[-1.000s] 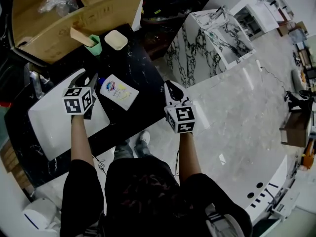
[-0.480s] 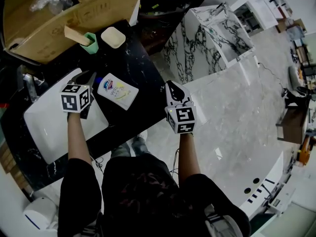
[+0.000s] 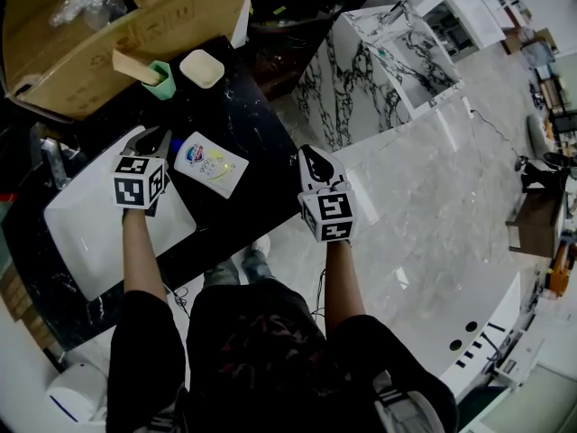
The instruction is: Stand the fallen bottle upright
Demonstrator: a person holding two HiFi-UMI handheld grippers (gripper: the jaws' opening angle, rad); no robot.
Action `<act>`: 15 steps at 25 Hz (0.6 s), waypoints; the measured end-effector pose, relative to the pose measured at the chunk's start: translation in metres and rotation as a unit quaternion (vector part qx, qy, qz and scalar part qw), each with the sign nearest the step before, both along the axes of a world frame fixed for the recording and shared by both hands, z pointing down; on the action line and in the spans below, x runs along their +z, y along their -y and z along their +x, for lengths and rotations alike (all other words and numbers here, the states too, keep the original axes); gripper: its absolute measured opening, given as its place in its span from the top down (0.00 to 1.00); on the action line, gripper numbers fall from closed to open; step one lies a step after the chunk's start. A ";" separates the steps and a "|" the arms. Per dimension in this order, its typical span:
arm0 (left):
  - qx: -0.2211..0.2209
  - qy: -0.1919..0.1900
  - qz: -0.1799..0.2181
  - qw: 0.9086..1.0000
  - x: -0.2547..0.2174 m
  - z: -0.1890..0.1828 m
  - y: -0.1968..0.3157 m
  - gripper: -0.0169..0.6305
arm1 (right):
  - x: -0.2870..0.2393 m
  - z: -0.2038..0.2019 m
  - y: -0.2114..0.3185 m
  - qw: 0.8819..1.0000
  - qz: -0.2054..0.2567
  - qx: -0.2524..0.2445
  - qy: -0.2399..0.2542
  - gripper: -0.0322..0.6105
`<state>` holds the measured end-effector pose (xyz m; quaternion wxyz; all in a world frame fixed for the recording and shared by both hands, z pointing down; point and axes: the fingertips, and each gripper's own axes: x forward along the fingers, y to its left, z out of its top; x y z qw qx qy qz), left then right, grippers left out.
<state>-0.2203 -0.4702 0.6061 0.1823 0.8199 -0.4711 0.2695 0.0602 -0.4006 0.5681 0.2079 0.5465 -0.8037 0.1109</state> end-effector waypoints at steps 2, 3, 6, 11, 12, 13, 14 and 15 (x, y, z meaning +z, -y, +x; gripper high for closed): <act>-0.003 0.004 0.011 1.000 -0.007 0.000 0.001 0.89 | -0.003 -0.001 0.000 1.000 0.003 -0.001 0.002 0.93; -0.003 0.009 0.018 1.000 -0.012 -0.001 0.002 0.89 | -0.004 -0.001 0.000 1.000 0.004 -0.002 0.002 0.93; 0.003 0.029 0.040 0.999 -0.026 0.001 0.002 0.89 | -0.008 0.000 -0.002 1.000 0.009 -0.003 0.006 0.93; 0.008 0.079 0.086 0.993 -0.058 0.005 0.000 0.89 | -0.020 0.004 -0.004 1.000 0.021 -0.006 0.013 0.93; 0.010 0.090 0.094 0.991 -0.064 0.007 -0.002 0.89 | -0.022 0.005 -0.005 1.000 0.023 -0.007 0.015 0.93; 0.011 0.101 0.102 0.990 -0.070 0.009 -0.003 0.89 | -0.025 0.004 -0.006 0.999 0.026 -0.008 0.019 0.93; 0.011 0.113 0.108 0.988 -0.076 0.010 -0.004 0.89 | -0.029 0.004 -0.006 0.999 0.030 -0.009 0.023 0.93; 0.011 0.122 0.115 0.986 -0.082 0.011 -0.005 0.89 | -0.032 0.004 -0.006 0.999 0.034 -0.011 0.026 0.93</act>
